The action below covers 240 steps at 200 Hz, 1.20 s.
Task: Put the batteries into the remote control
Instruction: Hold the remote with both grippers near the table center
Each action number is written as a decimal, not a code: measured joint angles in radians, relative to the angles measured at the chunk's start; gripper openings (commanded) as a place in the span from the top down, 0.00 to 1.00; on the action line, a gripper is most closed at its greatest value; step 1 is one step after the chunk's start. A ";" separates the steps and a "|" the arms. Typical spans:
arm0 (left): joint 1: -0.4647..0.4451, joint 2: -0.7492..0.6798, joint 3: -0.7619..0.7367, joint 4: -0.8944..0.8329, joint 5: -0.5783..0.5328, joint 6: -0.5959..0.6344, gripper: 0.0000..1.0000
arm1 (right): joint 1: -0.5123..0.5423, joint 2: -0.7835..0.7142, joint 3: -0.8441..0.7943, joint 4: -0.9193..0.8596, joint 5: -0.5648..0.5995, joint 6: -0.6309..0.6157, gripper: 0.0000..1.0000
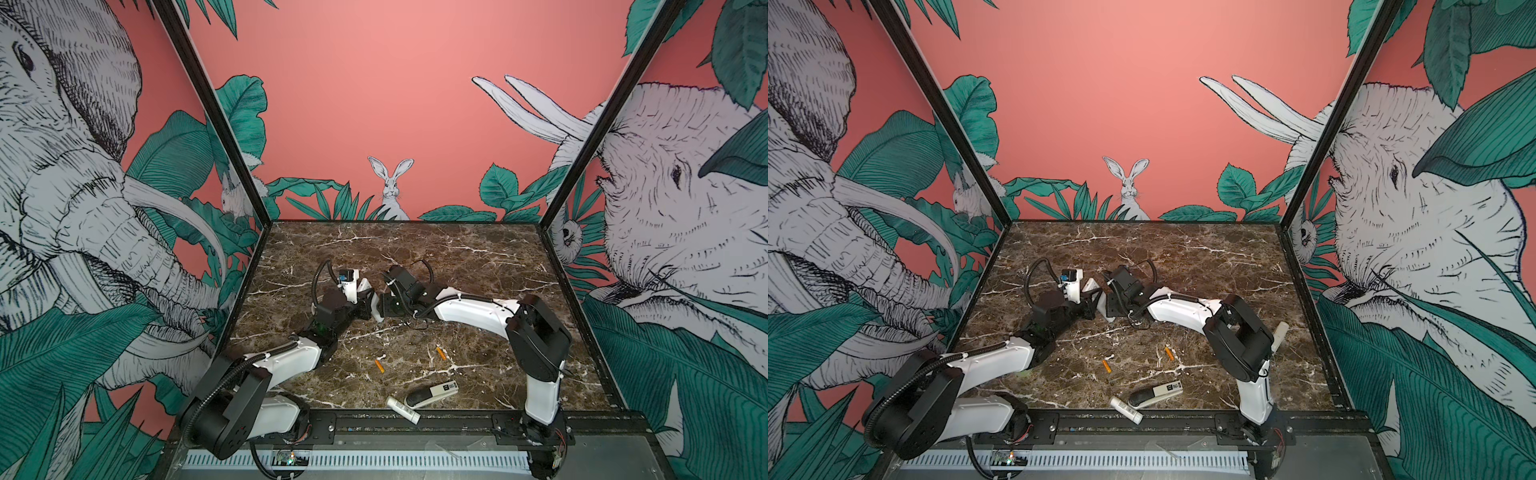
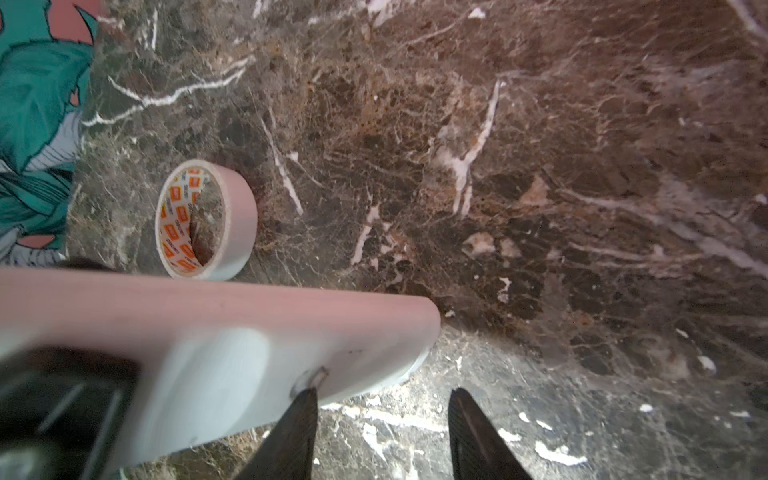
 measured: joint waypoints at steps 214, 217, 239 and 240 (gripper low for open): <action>-0.033 -0.124 -0.098 -0.034 -0.124 -0.135 1.00 | -0.047 -0.130 -0.341 0.420 -0.178 0.136 0.33; -0.034 -0.131 -0.103 -0.036 -0.133 -0.144 1.00 | -0.048 -0.128 -0.343 0.438 -0.183 0.147 0.33; -0.035 -0.169 -0.130 -0.045 -0.169 -0.178 1.00 | -0.050 -0.107 -0.347 0.533 -0.207 0.203 0.33; -0.035 -0.170 -0.131 -0.046 -0.169 -0.179 1.00 | -0.050 -0.105 -0.348 0.541 -0.208 0.206 0.33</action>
